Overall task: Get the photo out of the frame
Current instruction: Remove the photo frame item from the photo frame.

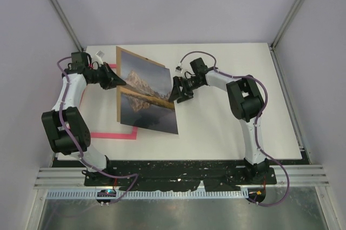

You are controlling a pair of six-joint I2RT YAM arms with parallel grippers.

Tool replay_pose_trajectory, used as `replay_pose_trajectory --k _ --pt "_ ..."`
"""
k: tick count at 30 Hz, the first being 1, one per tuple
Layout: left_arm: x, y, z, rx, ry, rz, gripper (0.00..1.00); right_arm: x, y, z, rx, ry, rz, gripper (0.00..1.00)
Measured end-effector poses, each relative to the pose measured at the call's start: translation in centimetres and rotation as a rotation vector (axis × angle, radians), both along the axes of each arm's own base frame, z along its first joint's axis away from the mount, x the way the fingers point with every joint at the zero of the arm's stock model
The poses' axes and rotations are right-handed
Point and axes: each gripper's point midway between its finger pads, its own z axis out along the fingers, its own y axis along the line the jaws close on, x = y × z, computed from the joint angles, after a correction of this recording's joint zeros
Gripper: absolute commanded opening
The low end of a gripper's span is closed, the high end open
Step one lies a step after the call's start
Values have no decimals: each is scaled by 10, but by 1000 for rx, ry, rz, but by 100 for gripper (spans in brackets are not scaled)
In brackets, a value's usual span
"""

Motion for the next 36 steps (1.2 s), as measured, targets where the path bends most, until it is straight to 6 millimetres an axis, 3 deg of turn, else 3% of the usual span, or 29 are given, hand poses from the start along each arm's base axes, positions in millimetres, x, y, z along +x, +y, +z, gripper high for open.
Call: replay_pose_trajectory --k 11,33,36 --pt "-3 -2 -5 9 6 -2 31 -10 6 1 48 92 8 88" --pt "-1 -3 -2 22 -20 -1 33 -32 27 14 175 179 101 89" --pt "-1 -4 -3 23 -18 -2 27 -33 30 17 192 180 111 89"
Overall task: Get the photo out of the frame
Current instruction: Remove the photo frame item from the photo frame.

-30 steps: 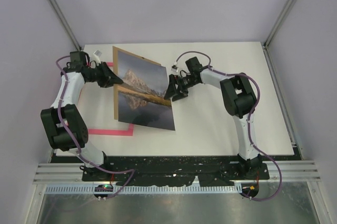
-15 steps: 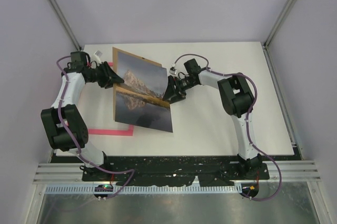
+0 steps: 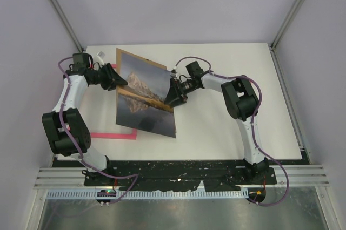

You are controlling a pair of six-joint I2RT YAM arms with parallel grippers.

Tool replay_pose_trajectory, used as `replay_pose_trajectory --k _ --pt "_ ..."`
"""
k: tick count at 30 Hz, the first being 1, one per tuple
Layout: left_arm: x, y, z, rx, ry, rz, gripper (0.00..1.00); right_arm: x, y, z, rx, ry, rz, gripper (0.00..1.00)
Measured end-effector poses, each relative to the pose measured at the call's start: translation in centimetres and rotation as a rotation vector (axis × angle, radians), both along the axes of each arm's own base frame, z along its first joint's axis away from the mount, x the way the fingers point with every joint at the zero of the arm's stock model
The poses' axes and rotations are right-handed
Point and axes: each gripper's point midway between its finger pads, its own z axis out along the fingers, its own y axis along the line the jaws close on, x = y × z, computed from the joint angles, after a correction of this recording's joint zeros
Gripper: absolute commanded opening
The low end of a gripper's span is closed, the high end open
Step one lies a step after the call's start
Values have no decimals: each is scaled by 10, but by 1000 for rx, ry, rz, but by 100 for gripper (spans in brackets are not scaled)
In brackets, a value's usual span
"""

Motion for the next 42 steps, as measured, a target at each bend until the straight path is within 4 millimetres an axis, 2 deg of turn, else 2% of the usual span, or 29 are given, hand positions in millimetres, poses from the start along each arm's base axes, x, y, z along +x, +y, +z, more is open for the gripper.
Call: replay_pose_trajectory --k 5,6,12,16,19,22,24,26,28,29,31,38,42 --pt "-1 0 -1 1 2 2 3 0 1 2 13 6 4 89" --pt "0 0 0 -1 2 3 1 0 1 2 13 6 4 89" --pt "-2 -1 1 -7 2 10 0 -1 0 1 10 -15 13 89" --pt "-7 0 -1 -10 8 35 0 -4 -14 -1 -58 -184 33 89" --pt "-10 2 -3 -13 19 53 0 -15 -33 19 -105 -396 50 89" --pt "-9 4 -4 -19 26 68 0 -37 -47 62 -110 -707 98 92" --pt "-9 5 -5 -19 27 71 0 -60 -46 95 -87 -959 146 93" --pt "-9 5 -6 -19 28 75 0 -89 -38 115 -40 -1138 204 93" --pt "-9 6 -7 -20 30 78 0 -120 -27 124 3 -1270 278 93" --pt "-9 7 -7 -20 30 80 0 -132 -20 123 15 -1306 316 93" --pt "-10 7 -7 -17 27 84 0 -141 -7 115 1 -1352 357 93" --pt "-11 12 -1 3 3 104 0 -152 25 47 -223 -1426 482 90" --pt "-11 16 2 11 -11 119 0 -158 39 35 -284 -1465 507 90"
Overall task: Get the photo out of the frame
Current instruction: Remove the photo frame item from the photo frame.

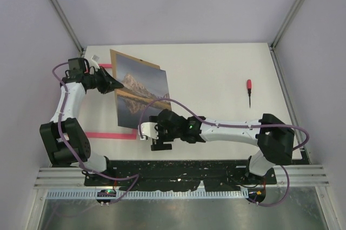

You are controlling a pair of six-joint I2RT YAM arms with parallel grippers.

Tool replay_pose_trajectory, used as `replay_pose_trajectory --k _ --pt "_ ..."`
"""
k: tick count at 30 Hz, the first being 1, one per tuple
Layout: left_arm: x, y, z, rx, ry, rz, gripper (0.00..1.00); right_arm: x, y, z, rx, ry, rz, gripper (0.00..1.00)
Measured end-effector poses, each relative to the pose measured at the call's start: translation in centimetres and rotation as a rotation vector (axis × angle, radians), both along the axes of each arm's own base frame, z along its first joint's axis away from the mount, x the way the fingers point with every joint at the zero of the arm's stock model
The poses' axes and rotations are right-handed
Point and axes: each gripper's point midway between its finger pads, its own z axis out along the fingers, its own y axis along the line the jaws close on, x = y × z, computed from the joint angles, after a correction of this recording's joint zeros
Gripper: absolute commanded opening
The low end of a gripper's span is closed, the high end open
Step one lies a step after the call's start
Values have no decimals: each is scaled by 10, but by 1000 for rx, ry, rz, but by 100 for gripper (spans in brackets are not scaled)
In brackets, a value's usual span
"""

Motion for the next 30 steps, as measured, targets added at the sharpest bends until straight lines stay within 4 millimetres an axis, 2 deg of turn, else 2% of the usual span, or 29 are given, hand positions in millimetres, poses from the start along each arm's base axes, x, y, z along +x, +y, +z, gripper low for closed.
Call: replay_pose_trajectory --k 8,11,13,16,19,24,30 --pt "0 1 0 -7 8 13 0 8 8 11 22 -52 -70 85" --pt "0 1 0 -8 8 14 0 12 14 9 23 -66 -97 82" --pt "0 1 0 -8 8 14 0 12 16 4 15 -66 -104 79" --pt "0 1 0 -8 8 14 0 13 15 1 6 -63 -117 63" --pt "0 1 0 -8 6 14 0 13 16 2 10 -58 -123 52" --pt "2 3 0 -5 0 19 0 11 16 2 12 -50 -119 48" --pt "2 3 1 -4 -3 19 3 8 16 1 8 -36 -108 37"
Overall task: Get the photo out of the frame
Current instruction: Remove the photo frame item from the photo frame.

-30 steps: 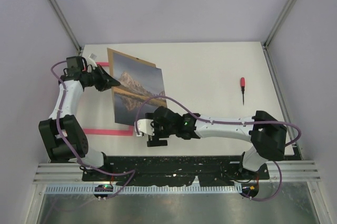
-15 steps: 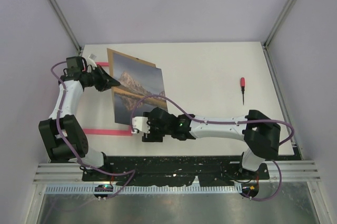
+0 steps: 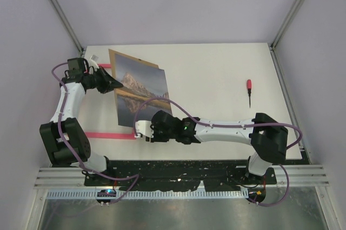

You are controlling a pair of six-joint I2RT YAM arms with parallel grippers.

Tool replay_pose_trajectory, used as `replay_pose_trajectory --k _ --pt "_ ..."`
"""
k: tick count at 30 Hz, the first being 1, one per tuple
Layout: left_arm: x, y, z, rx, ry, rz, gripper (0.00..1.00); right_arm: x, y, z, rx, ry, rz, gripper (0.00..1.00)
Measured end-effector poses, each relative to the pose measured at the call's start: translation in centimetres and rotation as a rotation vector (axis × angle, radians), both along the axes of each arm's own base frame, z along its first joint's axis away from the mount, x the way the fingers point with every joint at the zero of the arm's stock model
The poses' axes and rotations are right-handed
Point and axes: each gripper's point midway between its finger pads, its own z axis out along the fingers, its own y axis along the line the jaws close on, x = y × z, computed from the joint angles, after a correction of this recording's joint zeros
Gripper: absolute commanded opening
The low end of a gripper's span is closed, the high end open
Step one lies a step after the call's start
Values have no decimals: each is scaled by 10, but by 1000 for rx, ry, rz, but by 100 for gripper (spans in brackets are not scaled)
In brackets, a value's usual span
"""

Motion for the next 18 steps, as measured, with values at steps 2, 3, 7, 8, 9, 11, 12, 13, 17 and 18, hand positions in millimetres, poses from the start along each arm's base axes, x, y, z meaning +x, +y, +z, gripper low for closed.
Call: replay_pose_trajectory --k 2,3,7,8,9,11,12,13,17,18 --pt "0 0 0 0 0 0 4 -1 0 -1 -2 2 2 36" --pt "0 0 0 0 0 0 5 -1 0 -1 -4 4 5 36" --pt "0 0 0 0 0 0 13 -3 -1 -2 -6 10 10 29" --pt "0 0 0 1 0 1 15 -3 -1 -2 -7 12 11 26" --pt "0 1 -1 5 0 2 17 -3 -2 -1 -9 11 11 25" --pt "1 2 -1 12 0 6 19 -3 -2 0 -11 11 9 23" --pt "1 2 -2 13 0 7 20 -3 -2 1 -11 11 9 21" --pt "1 3 -2 15 1 9 20 -2 -2 2 -11 10 8 21" --pt "1 4 -2 20 1 13 22 -1 -3 10 0 -1 -1 20" --pt "1 4 -2 20 2 13 23 0 -3 14 8 -6 -2 20"
